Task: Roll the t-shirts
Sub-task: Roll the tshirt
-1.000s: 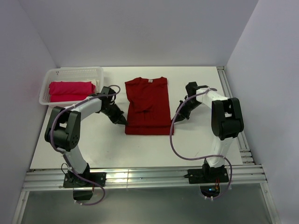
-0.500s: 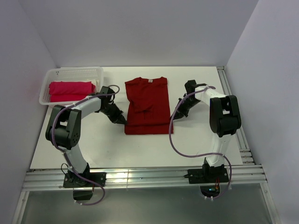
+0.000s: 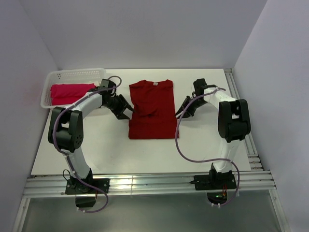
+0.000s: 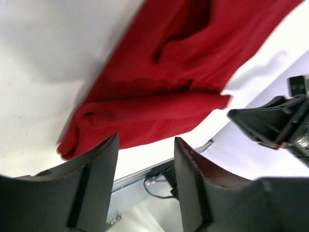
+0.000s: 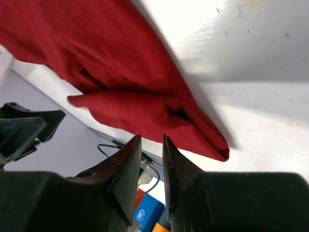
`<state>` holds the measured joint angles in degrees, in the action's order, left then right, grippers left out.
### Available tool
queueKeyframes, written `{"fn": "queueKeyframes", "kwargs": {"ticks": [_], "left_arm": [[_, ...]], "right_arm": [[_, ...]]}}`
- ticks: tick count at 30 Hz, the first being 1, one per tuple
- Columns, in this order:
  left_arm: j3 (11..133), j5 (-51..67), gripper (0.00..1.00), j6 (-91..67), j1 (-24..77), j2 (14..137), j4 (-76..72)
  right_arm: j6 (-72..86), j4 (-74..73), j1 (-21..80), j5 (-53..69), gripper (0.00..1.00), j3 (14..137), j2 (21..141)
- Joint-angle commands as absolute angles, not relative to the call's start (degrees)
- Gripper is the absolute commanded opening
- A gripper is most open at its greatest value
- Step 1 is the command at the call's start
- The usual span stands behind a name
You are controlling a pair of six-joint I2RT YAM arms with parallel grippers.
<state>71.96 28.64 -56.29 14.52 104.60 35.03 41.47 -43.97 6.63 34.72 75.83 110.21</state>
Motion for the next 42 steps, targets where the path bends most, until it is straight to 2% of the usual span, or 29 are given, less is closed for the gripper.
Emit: {"fn": "queueKeyframes", "kwargs": {"ticks": [1,5,8,11,14,21,27,30,34,36,37,39,40,41,42], "left_arm": [[77.3,28.1,0.56,-55.2,13.8,105.3,34.6],[81.2,24.5,0.59,-51.9,14.3,103.5,36.7],[78.2,26.1,0.53,-50.4,15.2,101.3,34.5],[74.6,27.2,0.41,-49.9,17.1,100.5,31.6],[72.8,25.5,0.34,-48.8,20.7,100.2,31.4],[70.1,24.3,0.20,-47.0,25.2,103.1,28.7],[69.2,24.5,0.16,-43.3,22.8,109.3,25.4],[70.4,23.2,0.16,-41.7,21.8,110.7,26.4],[75.5,22.9,0.20,-39.2,22.3,110.3,30.1],[76.3,22.3,0.26,-38.8,22.6,108.7,32.0],[76.3,22.2,0.40,-38.4,22.9,106.6,32.3],[74.9,23.8,0.58,-37.5,23.4,102.4,31.9],[72.4,24.3,0.61,-37.5,23.4,100.7,31.5],[71.1,25.5,0.64,-37.4,23.5,99.2,31.1],[69.8,25.6,0.66,-37.3,23.4,97.7,31.1]], "right_arm": [[42.8,-38.7,5.9,35.7,0.32,75.9,104.7],[43.4,-30.2,6.2,37.7,0.31,70.6,98.3],[44.1,-25.7,7.1,40.5,0.25,66.5,96.6],[43.5,-26.5,9.6,40.0,0.08,66.7,98.7],[43.9,-26.1,13.0,38.1,0.00,66.3,99.8],[46.1,-20.9,15.5,36.7,0.00,63.0,103.4],[44.2,-19.4,12.5,36.5,0.00,60.9,109.1],[43.9,-19.4,12.0,36.5,0.00,60.6,109.2],[43.9,-19.8,12.1,37.2,0.00,60.5,106.2],[42.9,-20.8,12.1,37.5,0.06,60.3,103.1],[42.5,-21.0,12.0,37.8,0.09,60.1,102.0],[41.4,-20.4,11.9,40.6,0.17,58.5,98.4],[41.4,-19.3,11.4,42.3,0.20,57.2,97.1],[41.5,-18.6,11.2,43.7,0.29,54.7,94.7],[41.0,-18.6,10.9,44.6,0.33,53.5,93.4]]}}
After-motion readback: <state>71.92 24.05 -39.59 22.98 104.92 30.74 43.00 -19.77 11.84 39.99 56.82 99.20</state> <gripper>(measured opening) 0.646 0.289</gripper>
